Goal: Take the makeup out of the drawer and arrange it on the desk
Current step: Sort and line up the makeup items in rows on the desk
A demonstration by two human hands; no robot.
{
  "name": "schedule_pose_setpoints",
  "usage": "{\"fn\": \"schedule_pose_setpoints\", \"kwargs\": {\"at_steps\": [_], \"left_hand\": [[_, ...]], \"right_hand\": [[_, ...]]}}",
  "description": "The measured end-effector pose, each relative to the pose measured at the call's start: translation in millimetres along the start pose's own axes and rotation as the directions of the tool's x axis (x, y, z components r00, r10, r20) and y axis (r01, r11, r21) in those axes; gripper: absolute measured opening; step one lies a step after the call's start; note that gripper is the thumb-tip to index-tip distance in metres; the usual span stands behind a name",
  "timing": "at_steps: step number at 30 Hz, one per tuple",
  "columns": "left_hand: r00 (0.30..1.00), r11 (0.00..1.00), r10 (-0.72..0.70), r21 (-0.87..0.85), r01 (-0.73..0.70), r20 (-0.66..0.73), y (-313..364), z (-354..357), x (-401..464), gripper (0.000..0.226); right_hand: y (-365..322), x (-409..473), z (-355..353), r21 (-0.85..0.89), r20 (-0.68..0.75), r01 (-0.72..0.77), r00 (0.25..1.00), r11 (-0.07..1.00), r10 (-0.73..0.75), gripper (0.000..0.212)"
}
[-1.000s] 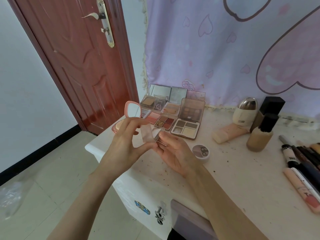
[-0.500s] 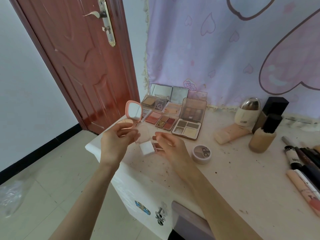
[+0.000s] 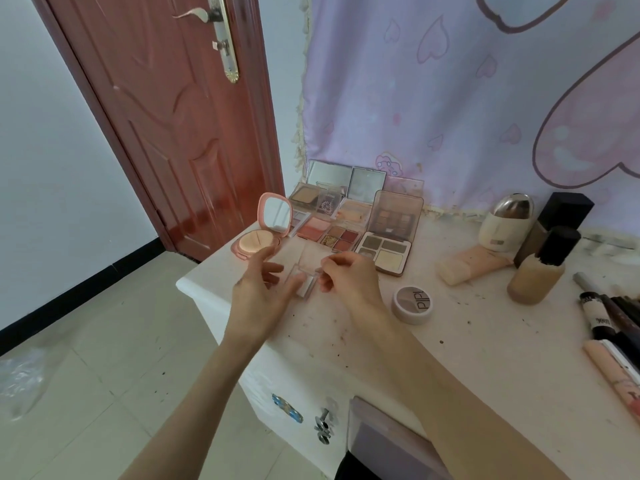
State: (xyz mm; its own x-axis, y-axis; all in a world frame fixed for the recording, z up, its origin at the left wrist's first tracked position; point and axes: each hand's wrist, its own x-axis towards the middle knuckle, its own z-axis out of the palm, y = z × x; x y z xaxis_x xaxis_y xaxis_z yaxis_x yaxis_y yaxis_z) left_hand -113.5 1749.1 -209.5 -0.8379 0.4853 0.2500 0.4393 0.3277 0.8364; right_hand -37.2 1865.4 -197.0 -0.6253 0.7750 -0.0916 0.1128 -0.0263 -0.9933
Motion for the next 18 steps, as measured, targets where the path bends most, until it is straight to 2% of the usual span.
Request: {"fn": "schedule_pose_setpoints", "kwargs": {"at_steps": [3, 6, 11, 13, 18], "left_hand": [[0.998, 0.991, 0.039, 0.132, -0.033, -0.044, -6.8, 8.5, -2.1, 0.069], [0.991, 0.959, 0.089, 0.276, -0.058, -0.099, -9.7, 13.8, 6.4, 0.062], [0.983, 0.939, 0.03, 0.343, 0.034, -0.179, -10.4, 21.7, 15.9, 0.053], [0.978, 0.946, 0.023, 0.321, 0.045, -0.205, -10.6, 22.4, 15.4, 0.051], [0.982, 0.947, 0.011, 0.316, 0.051, -0.191, -9.3, 20.4, 16.3, 0.043]], "right_hand": [[-5.7, 17.8, 9.4, -0.036, -0.037, -0.028, 0.999, 0.999, 0.026, 0.026], [-8.5, 32.7, 19.0, -0.088, -0.054, -0.02, 0.998, 0.996, 0.015, 0.034], [-10.4, 48.8, 30.2, -0.142, -0.089, -0.02, 0.996, 0.99, 0.007, 0.039], [-10.0, 50.6, 33.4, -0.174, -0.112, 0.002, 0.993, 0.985, -0.022, 0.039], [-5.6, 49.8, 33.7, -0.2, -0.123, 0.009, 0.992, 0.98, -0.034, 0.031]]}}
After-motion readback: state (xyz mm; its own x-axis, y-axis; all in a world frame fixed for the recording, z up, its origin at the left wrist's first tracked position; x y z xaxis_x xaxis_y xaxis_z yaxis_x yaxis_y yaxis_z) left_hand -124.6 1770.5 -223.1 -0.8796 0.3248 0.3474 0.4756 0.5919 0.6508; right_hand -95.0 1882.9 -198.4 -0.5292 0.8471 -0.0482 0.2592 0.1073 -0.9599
